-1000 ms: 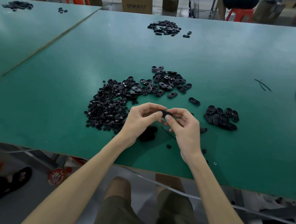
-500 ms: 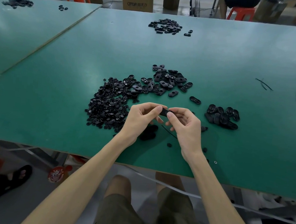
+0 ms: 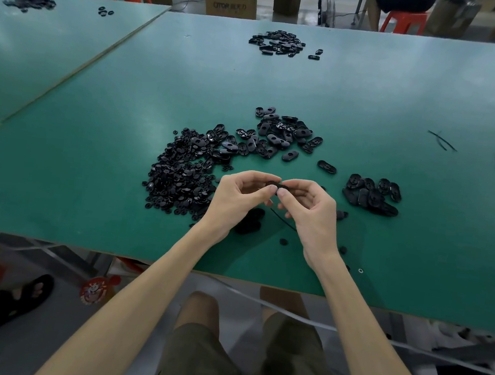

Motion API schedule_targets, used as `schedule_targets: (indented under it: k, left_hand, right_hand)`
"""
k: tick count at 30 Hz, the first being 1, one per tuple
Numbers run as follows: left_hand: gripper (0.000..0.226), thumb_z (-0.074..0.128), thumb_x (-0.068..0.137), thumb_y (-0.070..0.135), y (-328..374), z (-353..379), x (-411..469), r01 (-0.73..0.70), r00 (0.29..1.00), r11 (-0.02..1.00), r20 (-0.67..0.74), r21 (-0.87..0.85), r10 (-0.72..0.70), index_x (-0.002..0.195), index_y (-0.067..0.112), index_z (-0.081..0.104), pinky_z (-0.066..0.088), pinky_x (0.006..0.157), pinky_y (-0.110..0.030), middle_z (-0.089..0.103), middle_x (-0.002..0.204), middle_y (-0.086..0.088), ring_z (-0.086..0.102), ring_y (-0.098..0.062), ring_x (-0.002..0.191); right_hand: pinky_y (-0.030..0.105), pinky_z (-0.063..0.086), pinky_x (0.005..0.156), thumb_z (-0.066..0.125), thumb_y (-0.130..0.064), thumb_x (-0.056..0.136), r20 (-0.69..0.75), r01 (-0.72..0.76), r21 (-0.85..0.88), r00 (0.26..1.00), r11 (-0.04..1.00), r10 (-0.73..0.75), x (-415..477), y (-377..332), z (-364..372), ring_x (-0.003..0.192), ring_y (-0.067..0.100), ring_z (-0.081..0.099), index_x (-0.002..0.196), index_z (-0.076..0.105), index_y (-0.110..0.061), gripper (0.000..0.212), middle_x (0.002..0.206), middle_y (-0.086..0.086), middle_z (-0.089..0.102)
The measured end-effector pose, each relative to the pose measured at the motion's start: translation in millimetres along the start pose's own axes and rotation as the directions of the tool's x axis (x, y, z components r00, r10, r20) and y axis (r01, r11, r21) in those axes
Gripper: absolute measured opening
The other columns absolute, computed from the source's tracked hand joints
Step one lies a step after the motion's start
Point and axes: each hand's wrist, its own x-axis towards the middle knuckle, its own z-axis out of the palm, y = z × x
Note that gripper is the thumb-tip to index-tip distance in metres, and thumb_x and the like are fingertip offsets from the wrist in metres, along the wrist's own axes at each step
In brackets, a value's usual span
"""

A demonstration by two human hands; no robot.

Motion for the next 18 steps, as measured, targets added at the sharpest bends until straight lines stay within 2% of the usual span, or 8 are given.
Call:
schedule_targets:
  k: [8, 14, 18]
  left_hand:
    - [0.018, 0.071, 0.096, 0.009, 0.9, 2.5, -0.5, -0.002, 1.0, 1.0, 0.005, 0.027, 0.002, 0.113, 0.004, 0.076, 0.059, 0.077, -0.027, 0.079, 0.103, -0.008, 0.071, -0.016, 0.087]
    - [0.017, 0.065, 0.1, 0.011, -0.4, 1.1, -0.3, -0.004, 1.0, 0.999, -0.029, 0.048, 0.005, 0.112, 0.009, 0.077, 0.051, 0.066, -0.018, 0.078, 0.086, -0.002, 0.068, -0.013, 0.068]
    - [0.02, 0.059, 0.103, 0.012, -0.9, 1.9, 0.0, 0.013, 0.998, 0.998, -0.057, 0.054, -0.01, 0.111, 0.012, 0.077, 0.049, 0.062, -0.017, 0.078, 0.09, -0.004, 0.069, -0.014, 0.067]
  right_hand:
    - [0.021, 0.055, 0.064, 0.08, -0.01, 0.091, -0.002, -0.002, -0.002, 1.0, 1.0, 0.002, 0.3, -0.1, 0.1, 0.072, 0.013, 0.072, 0.099, 0.073, -0.014, 0.011, 0.088, 0.0, 0.078]
    - [0.021, 0.054, 0.063, 0.078, -0.009, 0.092, -0.012, -0.003, 0.009, 1.0, 1.0, 0.003, 0.8, 0.9, 0.4, 0.071, 0.011, 0.072, 0.099, 0.072, -0.016, 0.011, 0.088, -0.004, 0.078]
    - [0.022, 0.055, 0.063, 0.076, -0.008, 0.093, -0.025, -0.01, 0.018, 1.0, 1.0, 0.01, 1.4, 1.6, -0.1, 0.071, 0.012, 0.071, 0.101, 0.072, -0.015, 0.011, 0.088, -0.006, 0.077]
